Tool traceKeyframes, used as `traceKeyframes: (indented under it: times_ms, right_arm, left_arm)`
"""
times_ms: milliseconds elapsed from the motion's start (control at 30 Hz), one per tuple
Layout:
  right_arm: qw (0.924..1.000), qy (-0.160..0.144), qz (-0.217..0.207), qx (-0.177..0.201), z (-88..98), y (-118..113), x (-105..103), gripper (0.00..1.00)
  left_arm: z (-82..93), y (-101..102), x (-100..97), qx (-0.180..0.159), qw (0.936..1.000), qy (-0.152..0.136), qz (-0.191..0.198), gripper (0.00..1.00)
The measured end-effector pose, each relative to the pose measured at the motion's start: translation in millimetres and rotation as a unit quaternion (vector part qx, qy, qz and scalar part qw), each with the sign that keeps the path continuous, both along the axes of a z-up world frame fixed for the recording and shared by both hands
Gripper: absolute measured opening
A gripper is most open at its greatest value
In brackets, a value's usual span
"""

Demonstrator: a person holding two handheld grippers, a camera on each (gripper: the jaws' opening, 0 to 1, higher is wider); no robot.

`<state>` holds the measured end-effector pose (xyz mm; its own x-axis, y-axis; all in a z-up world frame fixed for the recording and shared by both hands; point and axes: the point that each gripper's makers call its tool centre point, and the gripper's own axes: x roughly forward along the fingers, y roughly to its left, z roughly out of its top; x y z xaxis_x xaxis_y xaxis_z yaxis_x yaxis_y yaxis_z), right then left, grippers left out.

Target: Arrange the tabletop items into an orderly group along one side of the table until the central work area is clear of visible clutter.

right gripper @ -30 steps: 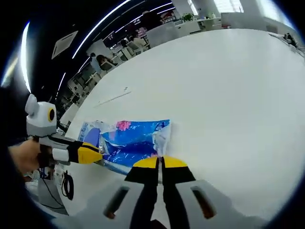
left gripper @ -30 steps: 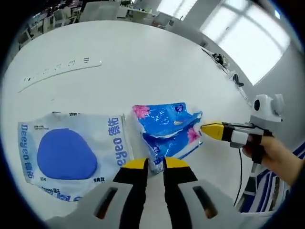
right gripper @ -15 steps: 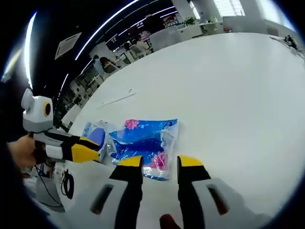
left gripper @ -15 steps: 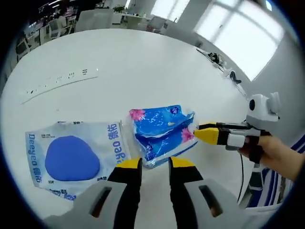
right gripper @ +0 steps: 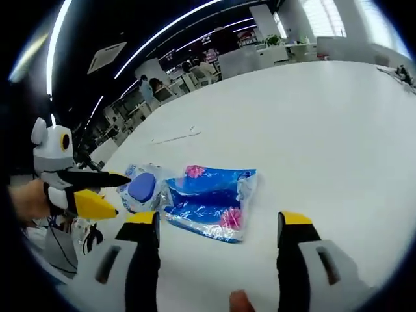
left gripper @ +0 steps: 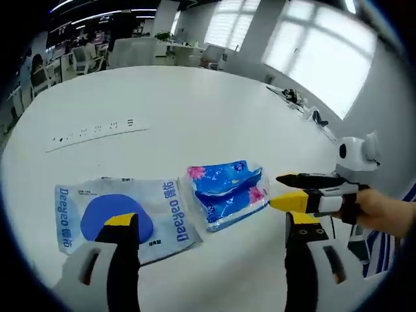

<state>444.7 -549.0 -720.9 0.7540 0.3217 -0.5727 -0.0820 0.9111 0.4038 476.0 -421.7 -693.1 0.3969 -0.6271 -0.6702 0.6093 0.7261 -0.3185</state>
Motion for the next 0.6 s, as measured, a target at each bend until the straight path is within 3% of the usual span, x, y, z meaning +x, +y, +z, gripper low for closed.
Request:
traceKeyframes:
  times_ms: [133,600]
  right_arm:
    - [0.9999,-0.010,0.012,-0.001,9.3,7,-6,0.77]
    - [0.9996,-0.017,0.022,-0.002,22.7,20,-24,0.73]
  left_arm:
    - [5.6,9,-4.1,-0.011,0.9999,-0.004,0.004,1.00]
    - [14.6,34,-19.9,-0.022,0.9996,-0.008,0.017,0.98]
